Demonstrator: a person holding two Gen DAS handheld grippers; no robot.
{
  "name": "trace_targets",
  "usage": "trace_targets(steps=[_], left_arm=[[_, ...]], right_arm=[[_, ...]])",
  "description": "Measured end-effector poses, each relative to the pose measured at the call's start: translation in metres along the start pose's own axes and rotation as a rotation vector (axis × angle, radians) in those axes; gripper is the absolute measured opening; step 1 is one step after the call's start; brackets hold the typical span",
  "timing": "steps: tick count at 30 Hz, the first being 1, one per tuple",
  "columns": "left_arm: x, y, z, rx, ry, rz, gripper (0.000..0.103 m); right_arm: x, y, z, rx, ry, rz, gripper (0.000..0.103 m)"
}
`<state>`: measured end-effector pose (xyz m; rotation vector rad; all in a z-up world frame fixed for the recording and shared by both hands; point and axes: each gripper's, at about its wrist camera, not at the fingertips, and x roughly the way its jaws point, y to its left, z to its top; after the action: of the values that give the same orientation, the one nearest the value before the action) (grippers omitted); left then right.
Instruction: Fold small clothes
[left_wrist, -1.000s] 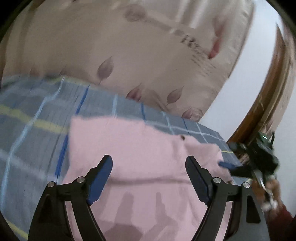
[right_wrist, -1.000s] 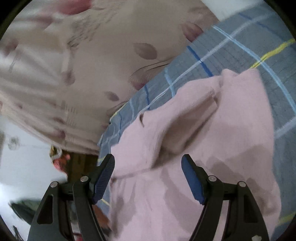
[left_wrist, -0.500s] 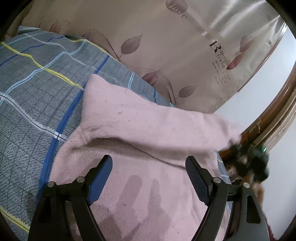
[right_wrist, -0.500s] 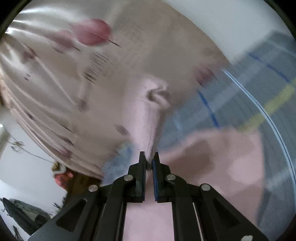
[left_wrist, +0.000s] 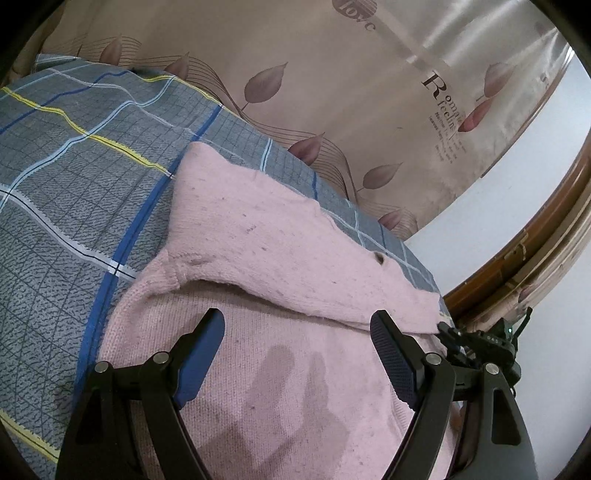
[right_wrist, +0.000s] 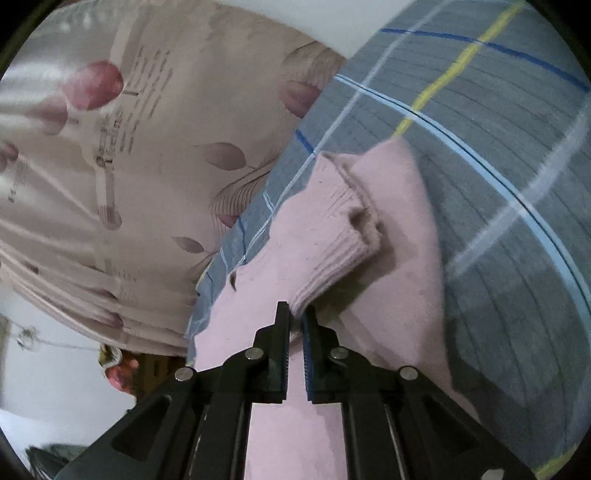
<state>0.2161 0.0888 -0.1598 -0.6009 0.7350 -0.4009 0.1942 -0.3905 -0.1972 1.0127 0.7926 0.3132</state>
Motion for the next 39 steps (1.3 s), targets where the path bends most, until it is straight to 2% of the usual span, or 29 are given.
trace_targets(steps=[3,7,18,20,21,23,24,25,26,27,28,29,31,33,36,39], left_arm=[[0.001,0.000,0.000,0.000,0.001,0.001,0.081],[0.001,0.001,0.001,-0.003,0.000,-0.003,0.081],[0.002,0.003,0.000,0.003,0.012,0.013,0.081],[0.003,0.002,0.000,0.007,0.017,0.020,0.082],[0.003,0.002,0.000,0.007,0.017,0.020,0.082],[0.001,0.002,0.000,0.011,0.021,0.014,0.082],[-0.001,0.000,-0.001,0.025,0.037,0.025,0.082],[-0.007,-0.007,-0.004,0.059,0.069,0.048,0.082],[-0.017,-0.015,-0.009,0.092,0.089,0.051,0.082],[-0.032,-0.024,-0.018,0.132,0.098,0.036,0.082],[-0.047,-0.031,-0.027,0.168,0.100,0.017,0.082],[-0.063,-0.039,-0.037,0.213,0.108,0.003,0.082],[-0.095,-0.052,-0.062,0.303,0.143,0.025,0.082],[-0.120,-0.056,-0.083,0.343,0.162,0.045,0.082],[-0.149,-0.052,-0.105,0.335,0.195,0.025,0.082],[-0.172,-0.045,-0.124,0.308,0.208,0.077,0.082]], right_arm=[[0.001,-0.005,-0.001,-0.020,0.005,-0.047,0.006],[-0.007,-0.003,0.001,-0.027,-0.027,-0.047,0.006],[0.003,-0.011,0.001,-0.044,0.015,-0.139,0.002],[0.003,-0.013,0.003,-0.030,0.026,-0.124,0.003],[0.001,-0.014,0.003,-0.019,0.036,-0.109,0.006],[-0.017,-0.014,-0.003,0.023,0.035,-0.075,0.017],[-0.029,-0.014,-0.007,0.027,0.031,-0.067,0.019],[-0.046,-0.010,-0.015,0.006,0.033,-0.064,0.027],[-0.060,-0.007,-0.022,-0.024,0.043,-0.068,0.041],[-0.080,-0.002,-0.035,-0.077,0.068,-0.076,0.050],[-0.101,0.001,-0.050,-0.136,0.102,-0.082,0.069],[-0.119,0.002,-0.065,-0.181,0.128,-0.089,0.076],[-0.149,-0.002,-0.093,-0.233,0.178,-0.119,0.077],[-0.173,-0.010,-0.120,-0.266,0.213,-0.155,0.077],[-0.191,-0.019,-0.154,-0.274,0.249,-0.163,0.076],[-0.194,-0.013,-0.173,-0.277,0.236,-0.145,0.076]])
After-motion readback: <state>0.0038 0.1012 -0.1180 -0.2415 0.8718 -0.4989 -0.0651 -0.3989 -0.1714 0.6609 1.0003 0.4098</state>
